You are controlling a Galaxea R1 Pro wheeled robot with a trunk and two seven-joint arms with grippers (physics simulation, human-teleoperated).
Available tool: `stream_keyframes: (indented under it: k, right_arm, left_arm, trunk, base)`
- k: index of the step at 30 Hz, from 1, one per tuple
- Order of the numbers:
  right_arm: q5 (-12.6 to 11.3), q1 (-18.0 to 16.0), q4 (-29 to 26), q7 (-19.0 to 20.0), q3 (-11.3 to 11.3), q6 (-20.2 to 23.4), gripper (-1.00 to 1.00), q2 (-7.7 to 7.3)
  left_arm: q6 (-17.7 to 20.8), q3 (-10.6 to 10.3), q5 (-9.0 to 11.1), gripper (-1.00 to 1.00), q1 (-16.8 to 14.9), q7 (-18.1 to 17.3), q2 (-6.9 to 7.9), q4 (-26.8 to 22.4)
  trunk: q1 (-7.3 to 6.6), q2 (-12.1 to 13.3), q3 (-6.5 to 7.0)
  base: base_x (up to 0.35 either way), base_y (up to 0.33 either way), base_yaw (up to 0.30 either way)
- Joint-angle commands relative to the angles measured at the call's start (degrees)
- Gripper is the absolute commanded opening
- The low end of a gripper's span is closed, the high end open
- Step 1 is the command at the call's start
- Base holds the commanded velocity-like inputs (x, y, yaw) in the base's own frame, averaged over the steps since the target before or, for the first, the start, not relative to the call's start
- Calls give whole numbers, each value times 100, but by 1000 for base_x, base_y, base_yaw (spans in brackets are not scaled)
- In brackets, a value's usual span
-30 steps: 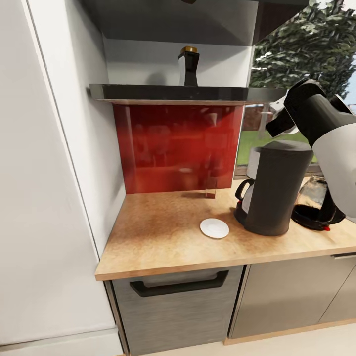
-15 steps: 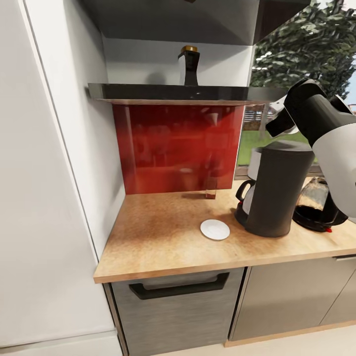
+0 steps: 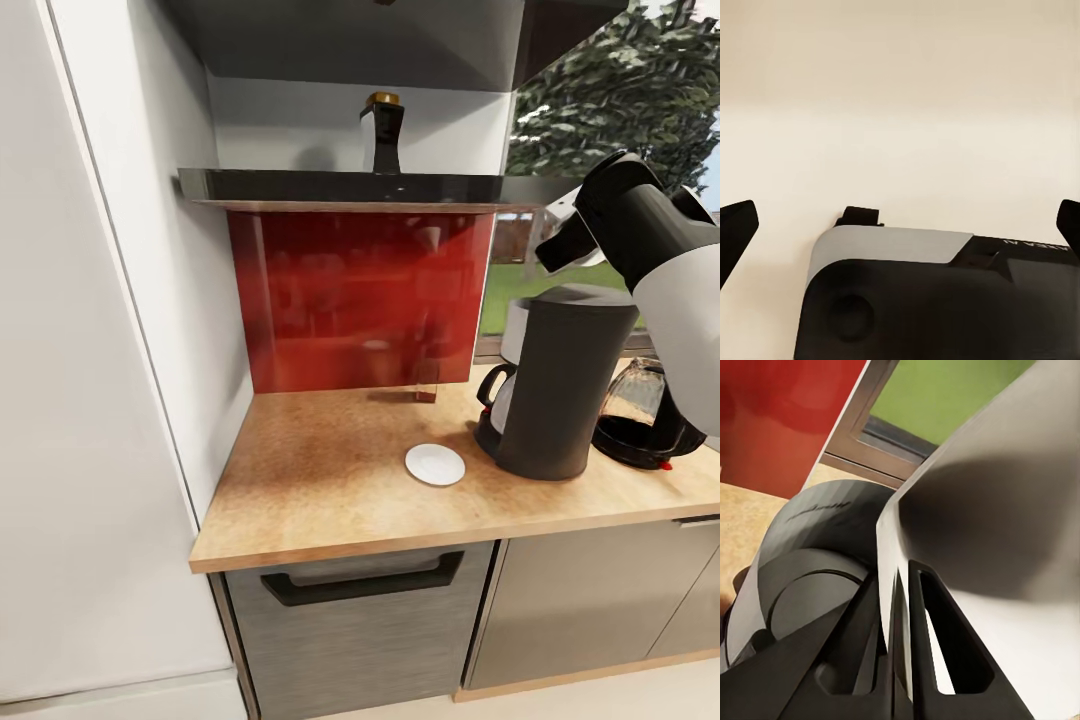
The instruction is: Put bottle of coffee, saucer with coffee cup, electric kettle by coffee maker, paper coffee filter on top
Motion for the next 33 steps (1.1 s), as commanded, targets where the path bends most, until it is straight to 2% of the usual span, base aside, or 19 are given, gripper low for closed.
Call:
stream_keyframes:
  k: [1,13,19,20,22,32,33]
  right_arm:
    - [39,-5,-8,48,33,14,-100,-6]
    - [13,-4,-13,43,37,17,-100,9]
    - [-123,-9,-28,301,37,22,-100,48]
    - [-241,-9,-28,801,36,22,-100,50]
    - [-253,-9,-28,915,34,23,-100,50]
    - [-260,-9,-28,1014,45,29,-100,56]
    - [-213,-42,-61,992,78,54,-100,89]
  left_arm:
    - [-6,15,6,100,2,6,-4,-9]
    - [-23,4,6,100,2,6,-8,-9]
    - [-85,-20,6,100,2,8,-26,-9]
    - [-86,-21,6,100,2,8,-26,-9]
    - [-89,-22,6,100,2,7,-27,-9]
    - [-91,-23,6,100,2,8,-27,-9]
    - [-91,-10,23,100,13,-25,-61,21]
  trunk:
    - [0,-3,-5]
    - [0,-3,-5]
    - [0,-3,-5]
    - [0,-3,-5]
    - [0,-3,-5]
    - [0,-3,-5]
    - [0,-3,-5]
  base:
    - [0,0,0]
    - [0,0,0]
    - [0,0,0]
    - [0,0,0]
    - [0,0,0]
    - [0,0,0]
    - [0,0,0]
